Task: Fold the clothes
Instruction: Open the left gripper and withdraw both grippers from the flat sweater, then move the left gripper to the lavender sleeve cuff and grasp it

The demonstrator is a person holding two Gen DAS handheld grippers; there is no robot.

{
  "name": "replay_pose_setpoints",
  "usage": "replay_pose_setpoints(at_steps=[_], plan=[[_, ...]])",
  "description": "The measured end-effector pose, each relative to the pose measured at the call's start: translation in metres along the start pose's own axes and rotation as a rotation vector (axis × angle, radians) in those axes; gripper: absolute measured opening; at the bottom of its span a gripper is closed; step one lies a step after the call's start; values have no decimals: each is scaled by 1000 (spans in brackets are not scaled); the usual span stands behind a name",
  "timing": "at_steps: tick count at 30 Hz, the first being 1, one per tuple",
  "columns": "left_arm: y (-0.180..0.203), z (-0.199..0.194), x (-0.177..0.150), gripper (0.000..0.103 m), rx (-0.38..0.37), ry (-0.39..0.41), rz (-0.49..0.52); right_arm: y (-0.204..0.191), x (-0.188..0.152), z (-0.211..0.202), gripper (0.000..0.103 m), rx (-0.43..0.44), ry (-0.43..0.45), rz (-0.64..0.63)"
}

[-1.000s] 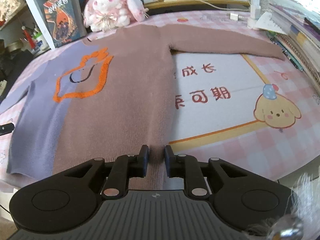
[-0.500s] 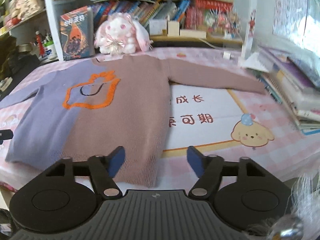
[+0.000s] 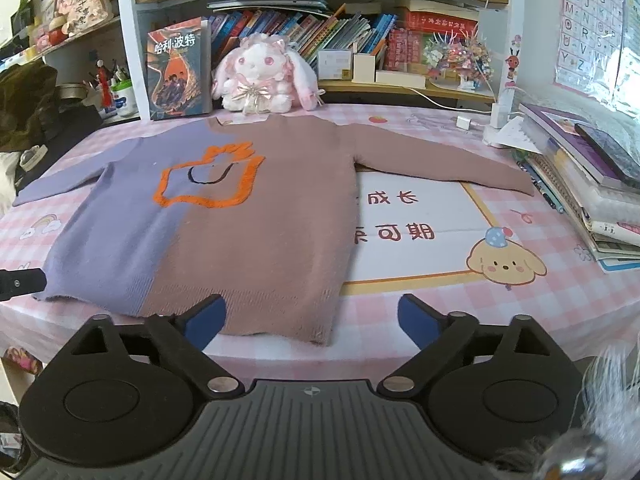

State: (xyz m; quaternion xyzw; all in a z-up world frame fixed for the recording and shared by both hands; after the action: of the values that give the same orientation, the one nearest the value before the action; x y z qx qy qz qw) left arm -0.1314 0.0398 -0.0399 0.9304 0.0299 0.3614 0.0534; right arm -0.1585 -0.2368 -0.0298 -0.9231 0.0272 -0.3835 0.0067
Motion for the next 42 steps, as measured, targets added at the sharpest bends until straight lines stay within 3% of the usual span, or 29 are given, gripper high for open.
replay_pose_setpoints(at_steps=[7, 16, 30, 36, 42], plan=[[-7, 1, 2, 86, 8, -5, 14, -4, -1, 2, 100, -16, -6, 14], [-25, 26, 18, 86, -53, -26, 66, -19, 6, 15, 100, -87, -22, 58], [-102, 73, 72, 86, -141, -75, 130, -107, 25, 44, 102, -194, -40, 134], [-134, 91, 91, 86, -154, -83, 110, -142, 32, 58, 102, -214, -51, 148], [-173, 108, 109, 86, -133, -74, 26, -165, 40, 66, 102, -235, -59, 143]])
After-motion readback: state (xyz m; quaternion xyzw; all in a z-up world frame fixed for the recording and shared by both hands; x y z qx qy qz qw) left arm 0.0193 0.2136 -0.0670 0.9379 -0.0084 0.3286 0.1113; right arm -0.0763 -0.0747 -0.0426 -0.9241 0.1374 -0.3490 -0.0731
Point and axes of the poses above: each gripper's, at about its wrist camera, not at the fingertips, and z roughly the way its jaws point, y to its right, x to its top, the point moved 6 cm from there along z, roughly the way its jaws point, and after that the axes turned 4 degrees about -y, right-handed, at the moved point
